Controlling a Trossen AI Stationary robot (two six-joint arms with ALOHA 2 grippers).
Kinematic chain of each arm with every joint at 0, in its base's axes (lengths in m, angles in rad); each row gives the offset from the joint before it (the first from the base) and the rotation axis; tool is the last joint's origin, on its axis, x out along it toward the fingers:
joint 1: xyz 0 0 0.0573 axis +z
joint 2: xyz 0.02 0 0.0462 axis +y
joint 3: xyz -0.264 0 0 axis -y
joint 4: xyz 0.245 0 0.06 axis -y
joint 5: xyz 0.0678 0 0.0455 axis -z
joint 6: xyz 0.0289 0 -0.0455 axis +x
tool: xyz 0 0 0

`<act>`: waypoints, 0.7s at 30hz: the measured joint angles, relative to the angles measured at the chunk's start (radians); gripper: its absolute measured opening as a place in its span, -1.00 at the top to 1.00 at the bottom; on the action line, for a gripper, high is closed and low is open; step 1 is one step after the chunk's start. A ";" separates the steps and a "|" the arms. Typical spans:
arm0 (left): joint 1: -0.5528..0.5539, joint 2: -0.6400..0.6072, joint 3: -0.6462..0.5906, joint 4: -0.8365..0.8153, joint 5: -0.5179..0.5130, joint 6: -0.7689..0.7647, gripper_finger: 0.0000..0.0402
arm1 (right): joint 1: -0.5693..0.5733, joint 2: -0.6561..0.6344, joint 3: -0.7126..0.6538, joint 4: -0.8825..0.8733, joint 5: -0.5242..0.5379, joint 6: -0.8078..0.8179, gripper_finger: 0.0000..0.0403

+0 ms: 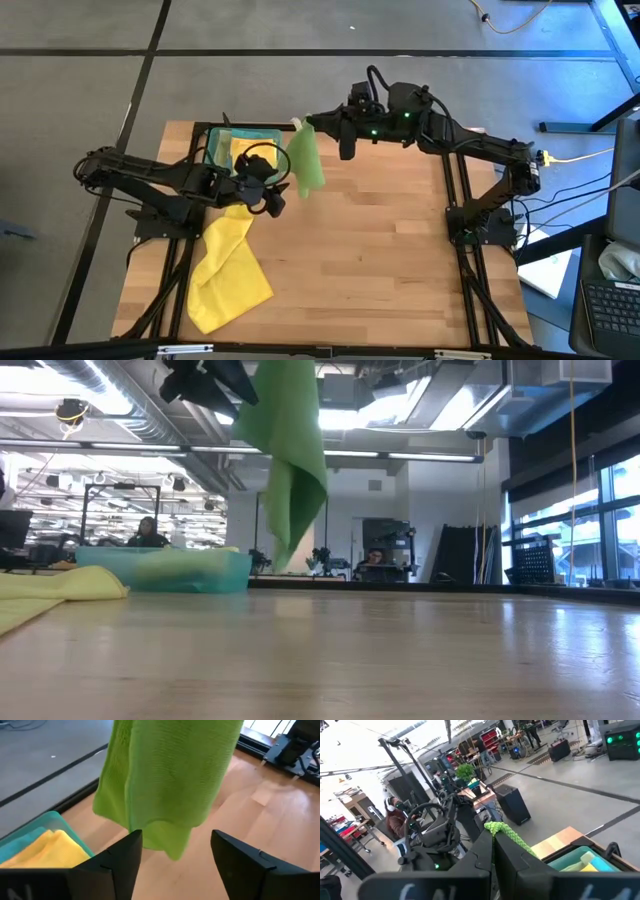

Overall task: Fold microfiber towels
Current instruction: Fold the green microfiber cloth

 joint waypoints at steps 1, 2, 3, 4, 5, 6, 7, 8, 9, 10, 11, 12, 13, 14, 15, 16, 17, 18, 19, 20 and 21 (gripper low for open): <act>0.002 0.000 0.000 0.000 -0.002 0.008 -0.17 | 0.000 -0.005 0.000 -0.002 0.000 -0.007 0.95; 0.006 0.000 0.000 0.000 -0.002 0.013 -0.19 | 0.000 -0.010 0.000 0.001 0.001 -0.015 0.95; 0.009 0.000 0.000 -0.001 -0.004 0.015 -0.20 | 0.000 -0.018 0.000 0.001 0.001 -0.020 0.95; 0.011 0.000 0.000 -0.004 -0.013 0.015 -0.22 | 0.000 -0.025 0.000 -0.005 0.001 -0.027 0.95; 0.011 0.000 0.000 -0.006 -0.029 0.015 -0.23 | 0.000 -0.029 0.000 -0.005 0.001 -0.038 0.95; 0.011 -0.002 0.000 -0.008 -0.048 0.016 -0.24 | 0.000 -0.037 0.000 -0.009 0.001 -0.041 0.95; 0.011 -0.007 0.000 -0.014 -0.069 0.016 -0.25 | 0.000 -0.042 0.000 -0.023 0.001 -0.042 0.95; 0.010 -0.013 0.000 -0.017 -0.090 0.016 -0.26 | 0.000 -0.045 0.000 -0.026 0.002 -0.043 0.95; 0.010 -0.017 0.000 -0.015 -0.106 0.016 -0.26 | 0.000 -0.050 0.000 -0.034 0.001 -0.043 0.95; 0.010 -0.021 0.000 -0.016 -0.120 0.017 -0.26 | 0.000 -0.054 0.000 -0.055 0.001 -0.043 0.95; 0.010 -0.025 0.000 -0.018 -0.134 0.018 -0.26 | 0.000 -0.055 0.000 -0.060 0.002 -0.044 0.95; 0.011 -0.030 0.000 -0.017 -0.144 0.018 -0.25 | 0.000 -0.055 0.000 -0.060 0.001 -0.045 0.95; 0.011 -0.035 0.000 -0.016 -0.151 0.019 -0.25 | -0.001 -0.055 0.000 -0.062 0.001 -0.045 0.95; 0.011 -0.039 0.000 -0.008 -0.152 0.026 -0.25 | 0.000 -0.055 0.000 -0.064 0.002 -0.044 0.95; 0.014 -0.038 0.000 0.008 -0.149 0.038 -0.25 | 0.000 -0.055 0.000 -0.064 0.002 -0.044 0.95; 0.016 -0.037 0.000 0.024 -0.129 0.051 -0.25 | 0.000 -0.055 0.000 -0.064 0.002 -0.045 0.95; 0.017 -0.036 0.000 0.046 -0.100 0.067 -0.26 | 0.000 -0.055 0.000 -0.064 0.002 -0.045 0.95; 0.017 -0.036 0.000 0.072 -0.069 0.075 -0.26 | 0.000 -0.055 0.000 -0.064 0.002 -0.047 0.95; 0.017 -0.036 0.000 0.100 -0.043 0.076 -0.26 | 0.000 -0.055 0.000 -0.064 0.002 -0.048 0.95; 0.017 -0.035 0.000 0.123 -0.025 0.070 -0.26 | -0.001 -0.055 0.000 -0.065 0.002 -0.055 0.95; 0.016 -0.033 0.000 0.144 -0.017 0.063 -0.25 | -0.002 -0.055 0.000 -0.065 0.002 -0.065 0.95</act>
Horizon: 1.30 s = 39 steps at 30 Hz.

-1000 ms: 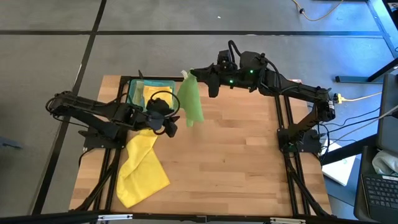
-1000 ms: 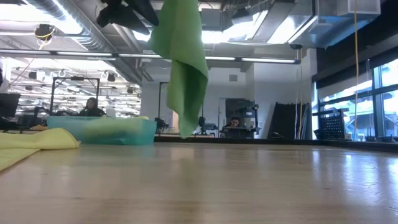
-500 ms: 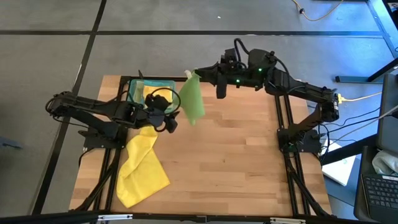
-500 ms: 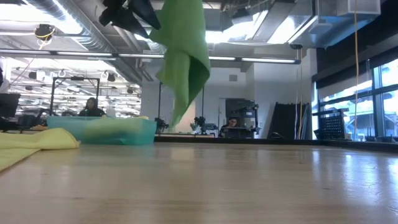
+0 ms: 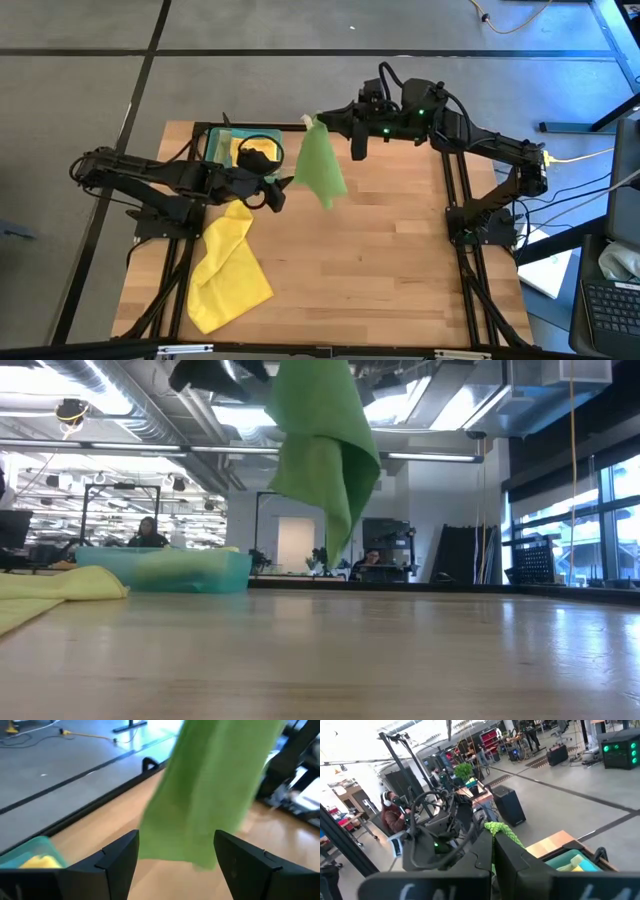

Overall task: Fold microfiber towels
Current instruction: Fold the green microfiber cloth

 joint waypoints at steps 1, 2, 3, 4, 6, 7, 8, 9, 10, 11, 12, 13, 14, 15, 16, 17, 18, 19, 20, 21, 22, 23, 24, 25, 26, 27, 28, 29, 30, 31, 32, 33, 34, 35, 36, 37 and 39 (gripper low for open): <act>-0.004 0.000 0.000 0.020 0.001 -0.002 -0.25 | 0.000 0.000 0.000 0.000 0.000 -0.003 0.95; -0.009 0.000 0.000 0.042 0.000 -0.001 -0.25 | 0.000 0.000 0.000 0.001 0.000 -0.004 0.95; -0.011 0.000 0.000 0.060 -0.002 0.003 -0.24 | 0.000 0.000 0.000 0.001 0.000 -0.004 0.95; -0.012 0.000 0.000 0.066 -0.002 0.005 -0.25 | 0.000 0.000 0.000 0.000 0.000 -0.004 0.95; -0.011 0.000 0.000 0.061 -0.001 0.006 -0.26 | 0.000 0.000 0.000 0.000 0.000 -0.004 0.95; -0.011 0.000 0.000 0.053 -0.002 0.006 -0.26 | 0.000 0.000 0.000 0.000 0.000 -0.004 0.95; -0.008 0.004 0.000 0.038 -0.003 0.006 -0.26 | 0.000 0.000 0.000 0.000 0.000 -0.004 0.95; -0.001 0.012 0.000 0.026 -0.003 0.006 -0.25 | 0.000 0.000 0.000 0.000 0.000 -0.004 0.95; 0.005 0.018 0.000 0.010 -0.001 0.006 -0.25 | 0.000 0.000 0.000 0.001 0.000 -0.004 0.95; 0.010 0.020 -0.001 -0.010 0.000 0.006 -0.25 | 0.000 0.000 0.000 0.002 0.000 -0.004 0.95; 0.015 0.021 -0.002 -0.017 0.000 0.006 -0.25 | 0.000 0.000 0.000 0.005 0.000 -0.004 0.95; 0.023 0.025 0.001 -0.006 0.000 0.006 -0.25 | 0.000 0.000 0.000 0.007 0.000 -0.004 0.95; 0.032 0.029 0.002 -0.001 0.004 0.006 -0.25 | 0.000 0.000 0.000 0.007 0.000 -0.004 0.95; 0.038 0.030 0.000 -0.011 0.013 0.006 -0.25 | 0.000 0.000 0.000 0.007 0.000 -0.004 0.95; 0.043 0.031 -0.001 -0.015 0.024 0.006 -0.25 | 0.000 0.000 0.000 0.009 -0.001 -0.004 0.95; 0.050 0.036 -0.001 -0.009 0.038 0.005 -0.24 | 0.000 0.000 0.000 0.010 0.000 -0.003 0.95; 0.058 0.043 0.001 -0.005 0.050 0.001 -0.24 | 0.000 0.000 0.000 0.011 0.000 -0.002 0.95; 0.066 0.047 0.001 -0.011 0.069 0.001 -0.24 | 0.000 0.000 0.000 0.014 -0.001 -0.002 0.95; 0.069 0.049 -0.002 -0.025 0.088 0.001 -0.24 | 0.000 0.000 0.000 0.016 -0.001 -0.002 0.95; 0.071 0.056 -0.002 -0.025 0.106 -0.003 -0.24 | 0.000 0.000 0.000 0.019 -0.001 -0.002 0.95; 0.076 0.065 0.001 -0.013 0.120 -0.016 -0.24 | 0.000 0.000 0.000 0.020 -0.001 -0.002 0.95; 0.078 0.070 0.001 -0.018 0.127 -0.027 -0.23 | 0.000 0.000 0.000 0.020 -0.001 -0.003 0.95; 0.078 0.074 -0.002 -0.034 0.130 -0.036 -0.21 | 0.000 0.000 0.000 0.020 -0.001 -0.003 0.95; 0.075 0.078 -0.002 -0.033 0.129 -0.045 -0.18 | 0.000 0.000 0.000 0.020 0.000 -0.003 0.95; 0.074 0.080 -0.001 -0.024 0.129 -0.052 -0.14 | 0.000 0.000 0.000 0.020 -0.001 -0.003 0.95; 0.072 0.080 -0.001 -0.026 0.129 -0.054 -0.09 | 0.000 0.000 0.000 0.019 0.000 -0.004 0.95; 0.071 0.080 -0.001 -0.027 0.129 -0.054 -0.04 | 0.000 0.000 0.000 0.019 0.000 -0.004 0.95; 0.071 0.080 -0.001 -0.024 0.129 -0.054 0.03 | 0.000 0.000 0.000 0.018 0.000 -0.005 0.95; 0.070 0.080 -0.001 -0.023 0.129 -0.055 0.11 | 0.000 0.000 0.000 0.014 0.000 -0.007 0.95; 0.070 0.079 -0.001 -0.023 0.129 -0.054 0.21 | 0.000 0.000 0.000 0.009 0.000 -0.012 0.95; 0.071 0.078 -0.001 -0.024 0.129 -0.054 0.31 | 0.000 0.000 0.000 0.006 0.000 -0.021 0.95; 0.071 0.075 -0.001 -0.024 0.131 -0.054 0.43 | 0.000 0.000 0.000 0.004 0.000 -0.026 0.95; 0.071 0.072 -0.001 -0.023 0.137 -0.054 0.56 | 0.000 0.000 0.000 0.003 0.001 -0.028 0.95; 0.071 0.070 -0.001 -0.022 0.145 -0.054 0.70 | 0.000 0.000 0.000 0.004 0.005 -0.029 0.95; 0.071 0.070 -0.001 -0.020 0.155 -0.051 0.83 | 0.000 0.000 0.000 0.004 0.006 -0.029 0.95; 0.071 0.071 -0.001 -0.021 0.163 -0.051 0.91 | 0.000 0.000 0.000 0.003 0.007 -0.031 0.95; 0.071 0.071 -0.001 -0.019 0.168 -0.051 0.95 | -0.002 0.000 0.000 -0.009 0.008 -0.034 0.95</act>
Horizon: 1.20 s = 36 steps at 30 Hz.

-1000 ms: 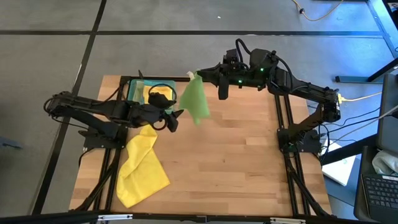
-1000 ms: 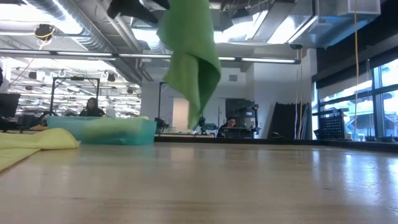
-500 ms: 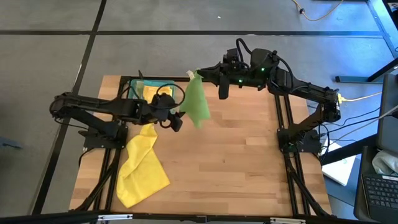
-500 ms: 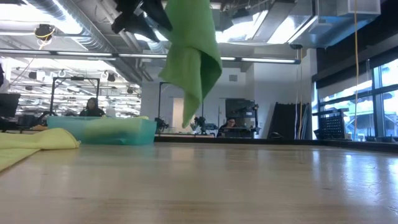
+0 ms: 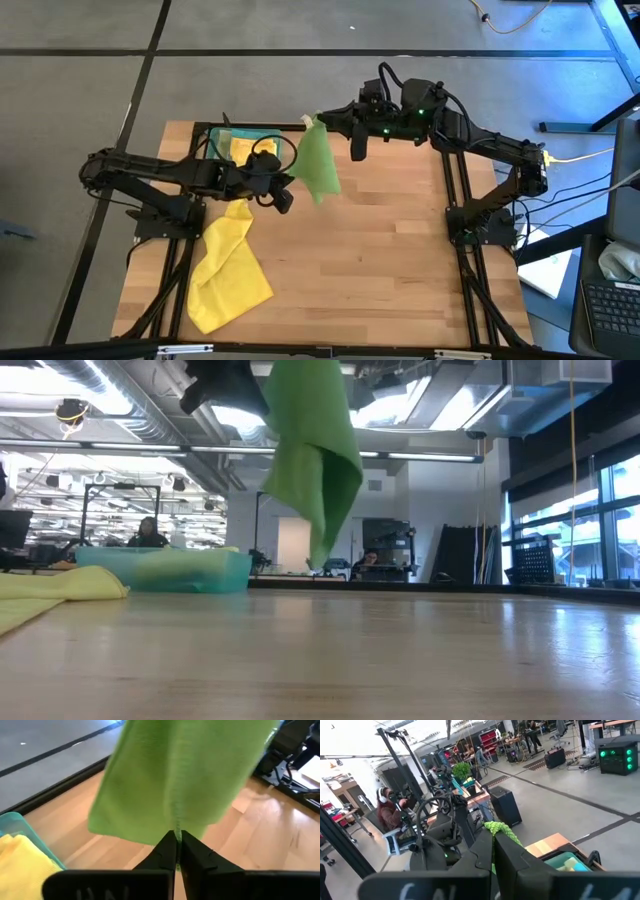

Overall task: Fold microfiber towels
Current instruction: Fold the green microfiber cloth

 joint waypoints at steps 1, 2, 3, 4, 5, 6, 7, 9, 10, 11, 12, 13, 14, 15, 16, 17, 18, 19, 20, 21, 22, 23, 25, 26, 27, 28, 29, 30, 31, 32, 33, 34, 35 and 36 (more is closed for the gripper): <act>0.000 0.000 0.000 0.002 0.010 0.000 0.96 | -0.004 0.000 0.000 -0.015 0.000 0.000 0.95; 0.000 0.000 0.000 0.003 0.019 0.000 0.98 | -0.007 0.000 0.000 -0.036 0.000 0.000 0.95; 0.000 -0.001 0.000 0.002 0.028 -0.001 0.99 | -0.012 0.000 0.000 -0.061 0.000 0.001 0.95; -0.001 -0.006 0.000 0.002 0.035 -0.003 0.99 | -0.017 0.000 0.000 -0.084 0.000 0.003 0.95; -0.005 -0.012 0.000 0.002 0.037 -0.003 0.99 | -0.021 0.000 -0.001 -0.101 0.000 0.004 0.95; -0.010 -0.020 0.000 0.003 0.037 -0.003 1.00 | -0.023 0.000 -0.001 -0.112 0.000 0.004 0.95; -0.014 -0.028 0.000 0.002 0.037 -0.003 1.00 | -0.024 0.000 -0.001 -0.119 0.001 0.003 0.95; -0.017 -0.044 0.000 -0.005 0.040 -0.004 1.00 | -0.024 -0.002 -0.001 -0.130 0.003 -0.008 0.95; -0.017 -0.055 0.000 -0.019 0.040 -0.007 1.00 | -0.024 -0.002 -0.001 -0.137 0.003 -0.019 0.95; -0.016 -0.067 0.000 -0.033 0.039 -0.020 1.00 | -0.024 -0.002 -0.001 -0.141 0.003 -0.023 0.95; -0.016 -0.078 0.001 -0.045 0.039 -0.029 1.00 | -0.024 -0.003 -0.001 -0.145 0.003 -0.026 0.95; -0.016 -0.092 0.001 -0.066 0.039 -0.037 1.00 | -0.026 -0.003 -0.001 -0.148 0.003 -0.027 0.95; -0.016 -0.106 0.001 -0.088 0.039 -0.046 1.00 | -0.029 -0.004 -0.001 -0.149 0.002 -0.029 0.95; -0.016 -0.121 0.001 -0.102 0.039 -0.052 1.00 | -0.031 -0.005 -0.001 -0.149 0.003 -0.035 0.95; -0.016 -0.138 0.001 -0.114 0.040 -0.057 1.00 | -0.032 -0.006 -0.001 -0.151 0.003 -0.041 0.95; -0.016 -0.155 0.001 -0.129 0.042 -0.061 1.00 | -0.036 -0.006 -0.001 -0.152 0.003 -0.045 0.95; -0.016 -0.172 0.001 -0.138 0.044 -0.070 1.00 | -0.038 -0.006 -0.001 -0.153 0.003 -0.045 0.95; -0.016 -0.190 0.001 -0.139 0.049 -0.076 1.00 | -0.039 -0.006 -0.001 -0.158 0.001 -0.044 0.95; -0.016 -0.210 0.001 -0.140 0.062 -0.078 1.00 | -0.039 -0.009 -0.001 -0.168 -0.008 -0.040 0.95; -0.016 -0.229 0.001 -0.142 0.079 -0.081 1.00 | -0.039 -0.013 -0.001 -0.180 -0.018 -0.032 0.95; -0.016 -0.247 0.001 -0.141 0.097 -0.085 1.00 | -0.039 -0.019 -0.001 -0.195 -0.036 -0.024 0.95; -0.016 -0.266 0.001 -0.140 0.118 -0.096 1.00 | -0.039 -0.027 -0.001 -0.217 -0.056 -0.023 0.95; -0.017 -0.298 0.001 -0.141 0.159 -0.107 1.00 | -0.039 -0.047 -0.001 -0.269 -0.086 -0.024 0.95; -0.017 -0.313 0.001 -0.139 0.171 -0.108 1.00 | -0.038 -0.057 -0.001 -0.298 -0.087 -0.029 0.95; -0.019 -0.326 0.001 -0.139 0.173 -0.107 1.00 | -0.038 -0.066 -0.001 -0.330 -0.086 -0.043 0.95; -0.021 -0.339 0.001 -0.142 0.171 -0.104 1.00 | -0.039 -0.075 -0.001 -0.361 -0.077 -0.059 0.95; -0.022 -0.352 0.001 -0.144 0.161 -0.099 1.00 | -0.039 -0.082 -0.001 -0.387 -0.050 -0.078 0.95; -0.022 -0.364 0.001 -0.141 0.144 -0.092 1.00 | -0.042 -0.092 -0.001 -0.416 -0.014 -0.097 0.95; -0.022 -0.376 0.001 -0.136 0.126 -0.082 1.00 | -0.046 -0.102 -0.001 -0.446 0.024 -0.101 0.95; -0.021 -0.389 0.001 -0.131 0.109 -0.078 1.00 | -0.051 -0.112 -0.001 -0.470 0.056 -0.101 0.95; -0.021 -0.402 0.001 -0.127 0.087 -0.077 1.00 | -0.055 -0.122 -0.001 -0.483 0.073 -0.097 0.95; -0.021 -0.415 0.001 -0.116 0.066 -0.076 1.00 | -0.061 -0.131 -0.001 -0.490 0.073 -0.097 0.95; -0.021 -0.426 0.001 -0.102 0.048 -0.074 1.00 | -0.067 -0.141 -0.001 -0.494 0.059 -0.100 0.95; -0.021 -0.436 0.001 -0.094 0.036 -0.068 1.00 | -0.072 -0.148 -0.001 -0.496 0.032 -0.106 0.95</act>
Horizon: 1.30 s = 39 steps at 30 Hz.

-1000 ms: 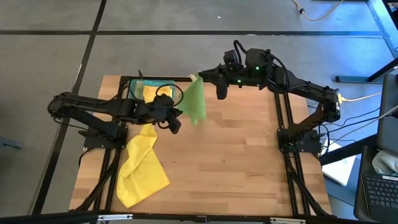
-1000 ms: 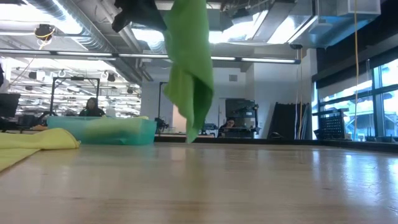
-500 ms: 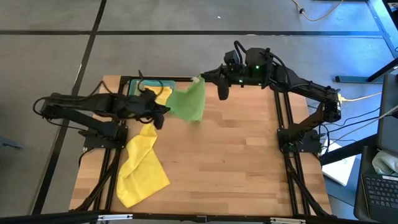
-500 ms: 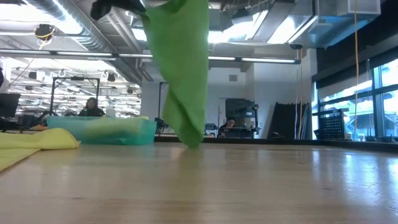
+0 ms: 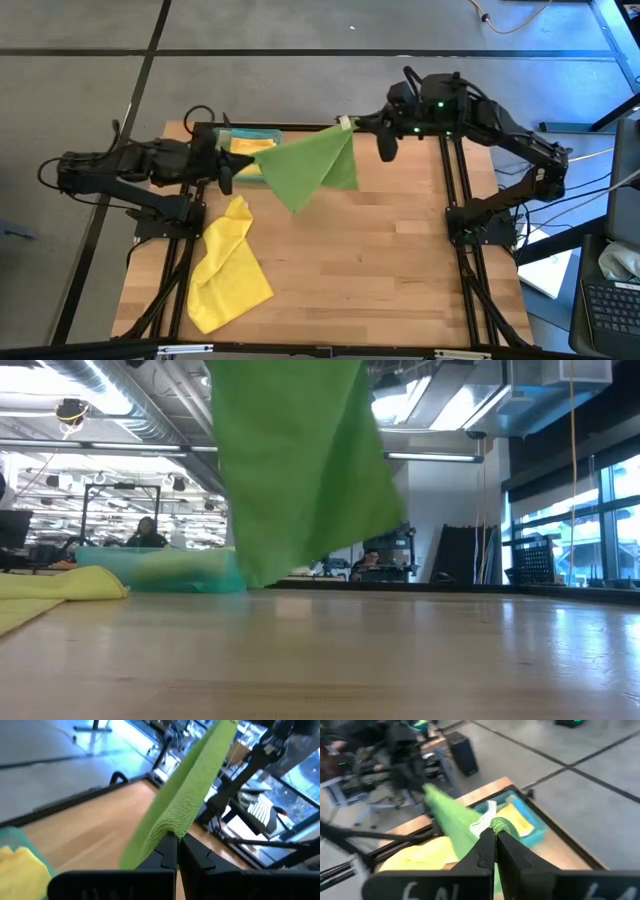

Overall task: Fold microfiber towels
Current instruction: Fold the green microfiber cloth

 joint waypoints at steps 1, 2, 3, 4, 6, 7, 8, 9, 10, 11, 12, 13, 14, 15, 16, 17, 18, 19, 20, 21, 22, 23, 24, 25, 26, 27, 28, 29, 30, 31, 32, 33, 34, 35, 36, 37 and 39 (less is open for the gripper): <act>0.000 -0.009 0.000 0.005 -0.008 0.012 1.00 | -0.003 -0.006 0.000 0.000 -0.020 -0.007 0.95; 0.000 -0.014 0.000 0.012 -0.016 0.019 1.00 | -0.004 -0.010 0.000 -0.002 -0.030 -0.009 0.95; 0.000 -0.017 0.000 0.014 -0.027 0.020 1.00 | -0.003 -0.015 0.000 -0.013 -0.034 -0.007 0.95; 0.000 -0.018 0.000 0.010 -0.038 0.020 1.00 | -0.003 -0.016 0.000 -0.026 -0.037 -0.006 0.95; 0.000 -0.015 0.000 0.008 -0.048 0.020 1.00 | -0.004 -0.017 0.000 -0.037 -0.087 -0.020 0.94; 0.001 -0.015 0.000 0.010 -0.047 0.020 1.00 | -0.005 -0.016 0.000 -0.049 -0.132 -0.024 0.94; 0.001 -0.014 0.000 0.017 -0.044 0.020 1.00 | -0.005 -0.016 0.000 -0.058 -0.177 -0.026 0.93; 0.001 -0.007 0.000 0.030 -0.033 0.022 1.00 | -0.005 -0.016 0.000 -0.064 -0.211 -0.026 0.92; 0.001 0.000 0.000 0.043 -0.021 0.029 1.00 | -0.004 -0.016 -0.003 -0.066 -0.234 -0.024 0.92; 0.001 0.007 0.000 0.054 -0.011 0.037 1.00 | -0.003 -0.016 -0.007 -0.069 -0.247 -0.020 0.91; 0.001 0.015 0.000 0.056 -0.006 0.039 1.00 | -0.003 -0.016 -0.008 -0.080 -0.249 -0.021 0.91; 0.001 0.025 0.000 0.052 -0.004 0.039 1.00 | -0.003 -0.015 -0.009 -0.096 -0.243 -0.023 0.91; 0.002 0.035 0.000 0.039 -0.005 0.040 1.00 | -0.004 -0.014 -0.010 -0.111 -0.221 -0.036 0.92; 0.005 0.044 0.000 0.026 -0.008 0.044 1.00 | -0.004 -0.011 -0.010 -0.125 -0.190 -0.053 0.93; 0.012 0.053 0.000 0.013 -0.018 0.050 1.00 | -0.004 -0.009 -0.010 -0.136 -0.153 -0.075 0.94; 0.020 0.063 0.000 -0.002 -0.031 0.057 1.00 | -0.004 -0.006 -0.010 -0.151 -0.111 -0.103 0.94; 0.031 0.075 0.000 -0.015 -0.047 0.070 1.00 | -0.004 0.002 -0.010 -0.160 -0.073 -0.131 0.95; 0.044 0.089 0.000 -0.022 -0.062 0.089 1.00 | -0.007 0.008 -0.010 -0.156 -0.030 -0.158 0.95; 0.058 0.102 0.000 -0.023 -0.074 0.117 1.00 | -0.014 0.014 -0.010 -0.157 0.011 -0.188 0.94; 0.074 0.114 0.000 -0.020 -0.086 0.148 1.00 | -0.021 0.022 -0.010 -0.156 0.048 -0.217 0.94; 0.091 0.123 0.000 -0.008 -0.100 0.181 1.00 | -0.028 0.029 -0.010 -0.147 0.082 -0.232 0.93; 0.109 0.130 0.000 0.006 -0.105 0.211 1.00 | -0.036 0.036 -0.010 -0.140 0.111 -0.245 0.92; 0.130 0.136 0.000 0.023 -0.106 0.238 1.00 | -0.044 0.042 -0.010 -0.139 0.132 -0.253 0.92; 0.149 0.140 0.000 0.051 -0.104 0.261 1.00 | -0.051 0.046 -0.011 -0.138 0.148 -0.253 0.91; 0.166 0.143 0.000 0.087 -0.095 0.281 1.00 | -0.055 0.047 -0.011 -0.136 0.153 -0.251 0.91; 0.181 0.144 0.000 0.118 -0.077 0.299 1.00 | -0.057 0.047 -0.011 -0.136 0.153 -0.234 0.92; 0.189 0.144 0.000 0.147 -0.054 0.313 1.00 | -0.057 0.044 -0.011 -0.139 0.150 -0.208 0.93; 0.195 0.144 0.000 0.183 -0.022 0.325 1.00 | -0.057 0.039 -0.011 -0.153 0.143 -0.171 0.94; 0.196 0.143 0.000 0.210 0.010 0.327 1.00 | -0.056 0.034 -0.011 -0.180 0.123 -0.131 0.94; 0.195 0.141 0.000 0.222 0.044 0.322 1.00 | -0.055 0.030 -0.011 -0.206 0.089 -0.087 0.95; 0.189 0.141 0.000 0.228 0.076 0.298 1.00 | -0.055 0.024 -0.011 -0.231 0.044 -0.043 0.95; 0.178 0.142 0.000 0.225 0.105 0.267 1.00 | -0.052 0.021 -0.011 -0.273 -0.004 -0.003 0.94; 0.160 0.145 0.000 0.211 0.134 0.231 1.00 | -0.043 0.020 -0.011 -0.323 -0.051 0.033 0.93; 0.138 0.156 0.000 0.186 0.162 0.200 1.00 | -0.031 0.020 -0.011 -0.372 -0.092 0.052 0.92; 0.112 0.166 0.000 0.153 0.186 0.174 1.00 | -0.015 0.021 -0.018 -0.415 -0.111 0.062 0.91; 0.082 0.182 0.000 0.112 0.204 0.152 1.00 | 0.005 0.020 -0.031 -0.454 -0.116 0.063 0.90; 0.021 0.219 0.000 0.020 0.222 0.103 1.00 | 0.051 0.021 -0.073 -0.525 -0.113 0.062 0.90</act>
